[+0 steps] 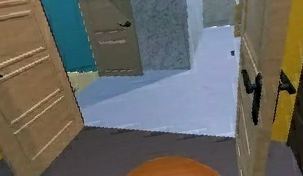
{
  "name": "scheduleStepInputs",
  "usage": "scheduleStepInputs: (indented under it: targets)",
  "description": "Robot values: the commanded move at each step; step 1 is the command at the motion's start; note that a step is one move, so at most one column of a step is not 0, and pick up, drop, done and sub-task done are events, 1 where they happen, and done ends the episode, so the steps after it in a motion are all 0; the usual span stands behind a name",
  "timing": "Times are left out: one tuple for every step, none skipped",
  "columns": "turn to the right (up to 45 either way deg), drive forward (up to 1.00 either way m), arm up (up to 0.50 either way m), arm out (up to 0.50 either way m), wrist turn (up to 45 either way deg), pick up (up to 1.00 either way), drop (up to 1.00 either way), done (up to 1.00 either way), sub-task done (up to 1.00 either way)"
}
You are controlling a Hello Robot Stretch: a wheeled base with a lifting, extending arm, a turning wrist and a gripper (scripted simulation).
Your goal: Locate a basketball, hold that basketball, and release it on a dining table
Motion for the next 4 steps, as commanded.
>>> scheduleStepInputs:
  targets:
    - [0.0, 0.15, 0.00, 0.00, 0.0, 0.00, 0.00, 0.00, 0.00]
    - [-12.0, 0.00, 0.00, 0.00, 0.0, 0.00, 0.00, 0.00, 0.00]
    - [0.0, 0.20, 0.00, 0.00, 0.0, 0.00, 0.00, 0.00, 0.00]
    - [30.0, 0.00, 0.00, 0.00, 0.0, 0.00, 0.00, 0.00, 0.00]
